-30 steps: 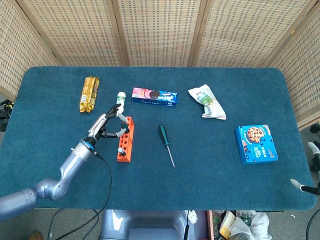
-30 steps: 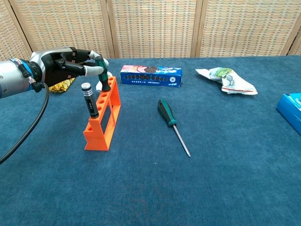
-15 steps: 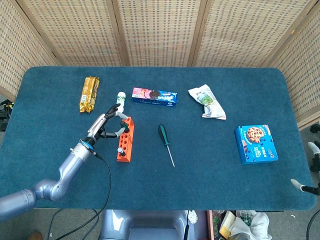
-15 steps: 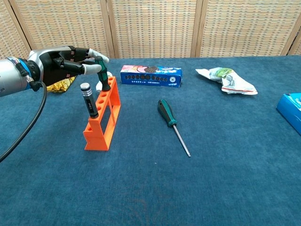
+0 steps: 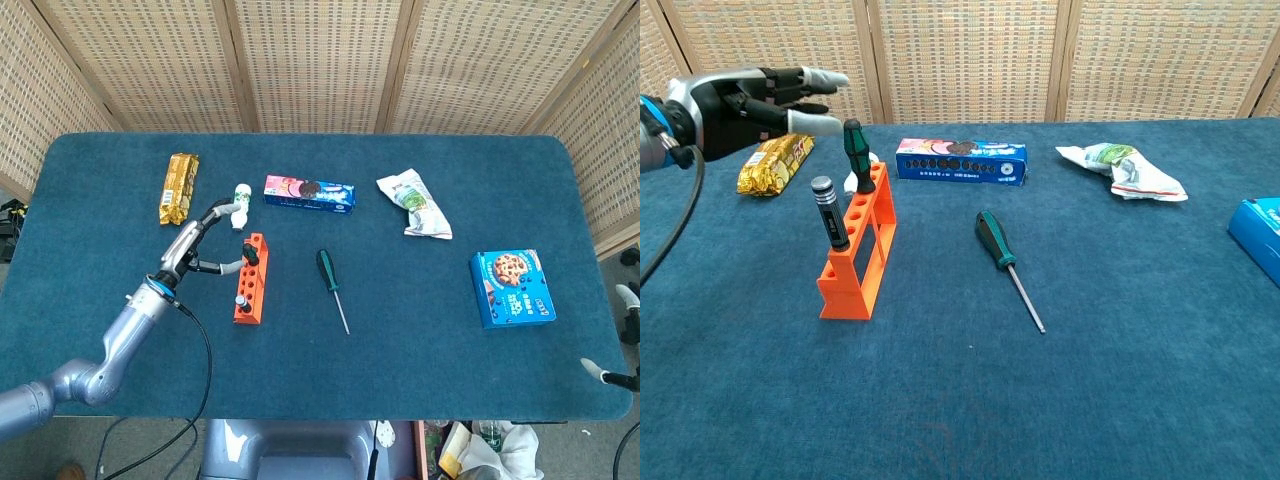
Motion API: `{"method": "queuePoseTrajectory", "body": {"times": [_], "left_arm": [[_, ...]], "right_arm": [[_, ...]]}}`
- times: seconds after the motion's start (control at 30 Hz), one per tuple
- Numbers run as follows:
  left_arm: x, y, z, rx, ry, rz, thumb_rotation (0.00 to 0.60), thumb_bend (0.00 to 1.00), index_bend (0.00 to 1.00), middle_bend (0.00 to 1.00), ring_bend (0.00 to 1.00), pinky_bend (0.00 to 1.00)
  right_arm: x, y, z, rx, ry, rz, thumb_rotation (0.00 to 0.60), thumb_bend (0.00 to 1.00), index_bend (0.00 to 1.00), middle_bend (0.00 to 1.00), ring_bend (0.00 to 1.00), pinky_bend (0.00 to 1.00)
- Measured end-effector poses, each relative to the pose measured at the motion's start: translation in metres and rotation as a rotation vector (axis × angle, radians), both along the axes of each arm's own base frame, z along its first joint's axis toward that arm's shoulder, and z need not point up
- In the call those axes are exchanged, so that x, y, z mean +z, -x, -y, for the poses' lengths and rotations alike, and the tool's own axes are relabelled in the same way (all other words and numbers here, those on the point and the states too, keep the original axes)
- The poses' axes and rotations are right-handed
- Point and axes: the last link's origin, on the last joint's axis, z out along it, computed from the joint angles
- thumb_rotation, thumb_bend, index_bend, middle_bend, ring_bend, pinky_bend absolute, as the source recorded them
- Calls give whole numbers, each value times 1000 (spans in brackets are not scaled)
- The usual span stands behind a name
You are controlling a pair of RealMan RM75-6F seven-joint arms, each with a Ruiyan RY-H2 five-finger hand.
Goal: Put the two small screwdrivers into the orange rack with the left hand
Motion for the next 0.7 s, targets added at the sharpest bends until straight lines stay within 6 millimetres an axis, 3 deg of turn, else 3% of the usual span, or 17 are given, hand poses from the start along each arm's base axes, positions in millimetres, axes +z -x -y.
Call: {"method": "queuePoseTrajectory", "body": {"times": [0.2, 0.33, 0.47, 0.7], "left_arm": [[36, 12, 5, -37, -89, -79, 600, 18, 0, 0, 0, 0], [62, 29, 14, -70, -179, -227, 600, 0, 0, 0, 0, 0], [93, 56, 35, -71, -271, -426, 600, 0, 0, 0, 0, 0], [137, 114, 97, 34, -413, -697, 600, 0, 0, 0, 0, 0]], "right_arm": [[0, -1, -1, 6, 0, 3, 600, 0, 0, 0, 0, 0], [1, -2, -2, 11, 2, 3, 600, 0, 0, 0, 0, 0], [0, -3, -3, 15, -1, 4, 600, 0, 0, 0, 0, 0], [-1, -5, -4, 26, 6, -4, 600, 0, 0, 0, 0, 0]]}}
